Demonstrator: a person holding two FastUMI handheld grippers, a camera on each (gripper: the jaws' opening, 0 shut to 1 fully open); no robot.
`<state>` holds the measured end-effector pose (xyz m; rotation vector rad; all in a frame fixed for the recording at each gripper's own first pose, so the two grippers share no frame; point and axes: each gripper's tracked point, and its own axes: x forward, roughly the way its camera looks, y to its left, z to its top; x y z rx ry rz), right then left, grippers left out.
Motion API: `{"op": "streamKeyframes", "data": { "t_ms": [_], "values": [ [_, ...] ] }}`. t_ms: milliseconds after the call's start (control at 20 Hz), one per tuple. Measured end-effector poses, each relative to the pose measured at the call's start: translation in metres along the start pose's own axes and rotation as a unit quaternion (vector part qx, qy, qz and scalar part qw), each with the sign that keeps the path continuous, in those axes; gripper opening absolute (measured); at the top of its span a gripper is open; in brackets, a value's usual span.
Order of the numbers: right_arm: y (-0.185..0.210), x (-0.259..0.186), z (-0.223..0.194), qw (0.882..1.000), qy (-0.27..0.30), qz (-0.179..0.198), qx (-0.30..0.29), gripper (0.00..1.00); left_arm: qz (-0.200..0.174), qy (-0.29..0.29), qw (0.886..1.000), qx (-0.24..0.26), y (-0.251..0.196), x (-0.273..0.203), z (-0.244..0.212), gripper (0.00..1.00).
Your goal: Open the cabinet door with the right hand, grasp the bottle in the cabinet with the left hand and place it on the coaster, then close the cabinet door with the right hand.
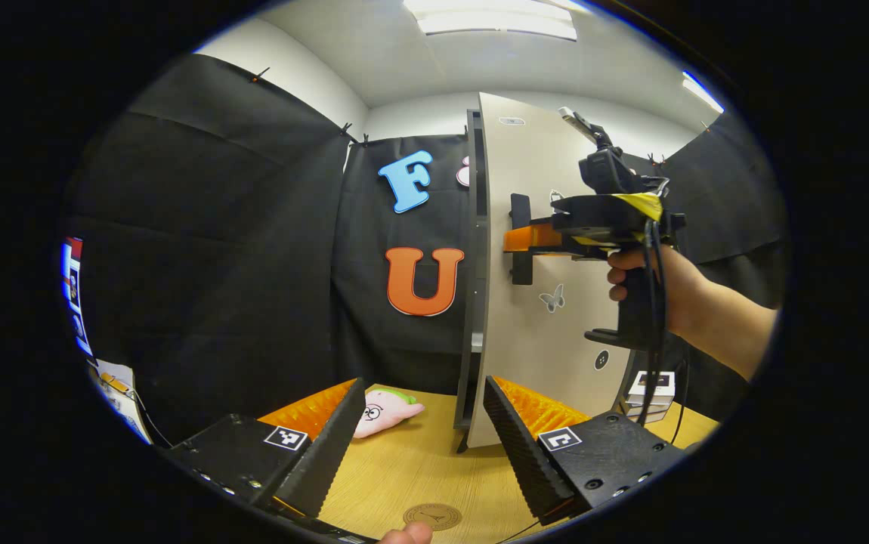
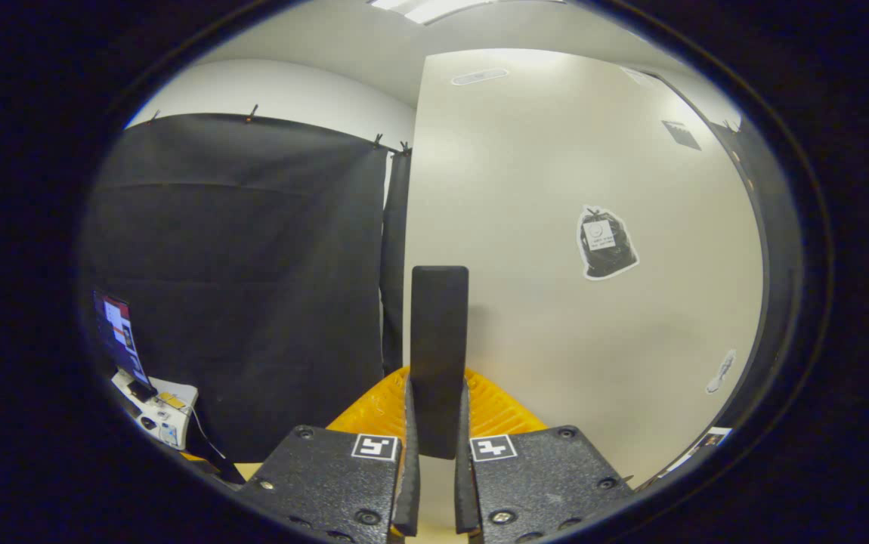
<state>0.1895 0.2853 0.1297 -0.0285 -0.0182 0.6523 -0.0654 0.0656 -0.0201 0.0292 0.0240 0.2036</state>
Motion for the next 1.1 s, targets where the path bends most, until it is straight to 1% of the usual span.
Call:
{"op": "streamKeyframes", "data": {
  "t_ms": [250, 700, 850, 1100],
  "values": [
    [0.003, -0.024, 0.0, 1.0, -0.001, 0.014, 0.0, 0.22, -0.008, 0.003, 1.0, 0.005, -0.009, -0.01, -0.002, 0.95],
    [-0.003, -0.061, 0.001, 1.0, -0.001, 0.01, 0.001, 0.22, -0.04, -0.004, 0.999, 0.009, -0.033, -0.014, 0.005, 0.95],
    [-0.007, -0.07, 0.001, 1.0, -0.007, 0.001, 0.004, 0.22, -0.049, -0.003, 0.999, 0.007, -0.041, -0.012, 0.005, 0.95],
    [-0.017, -0.083, -0.001, 1.0, -0.008, -0.027, 0.003, 0.22, -0.061, -0.004, 0.998, 0.007, -0.054, -0.01, 0.007, 0.95]
  ]
}}
